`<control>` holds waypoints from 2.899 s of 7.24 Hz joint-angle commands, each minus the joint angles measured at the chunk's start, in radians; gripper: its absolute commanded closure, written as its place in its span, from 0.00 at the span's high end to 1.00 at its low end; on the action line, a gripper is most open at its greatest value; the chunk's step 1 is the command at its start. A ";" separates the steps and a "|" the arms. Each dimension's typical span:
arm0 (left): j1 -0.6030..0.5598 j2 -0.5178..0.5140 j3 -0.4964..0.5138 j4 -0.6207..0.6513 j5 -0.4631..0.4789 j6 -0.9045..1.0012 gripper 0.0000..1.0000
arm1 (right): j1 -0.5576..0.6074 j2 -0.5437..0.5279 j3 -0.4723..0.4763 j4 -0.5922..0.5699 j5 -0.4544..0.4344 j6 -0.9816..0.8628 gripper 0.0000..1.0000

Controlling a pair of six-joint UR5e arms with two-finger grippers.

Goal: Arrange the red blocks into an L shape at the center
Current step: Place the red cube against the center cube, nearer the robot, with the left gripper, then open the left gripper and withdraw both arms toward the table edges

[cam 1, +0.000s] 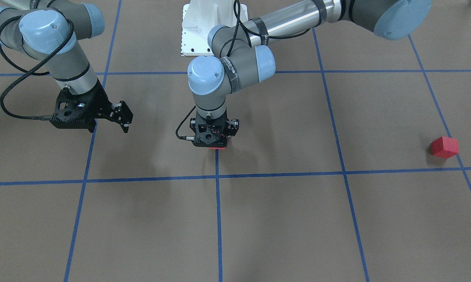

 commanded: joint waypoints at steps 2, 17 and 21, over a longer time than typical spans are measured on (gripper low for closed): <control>0.005 -0.002 -0.001 0.000 0.000 -0.016 1.00 | 0.000 0.003 0.001 0.001 0.000 0.000 1.00; -0.739 0.948 -0.413 -0.185 -0.411 1.008 0.99 | 0.354 -0.258 -0.005 -0.002 0.279 -0.452 1.00; -0.733 0.969 -0.241 -0.397 -0.404 1.025 0.99 | 0.360 -0.316 -0.025 0.073 0.281 -0.451 1.00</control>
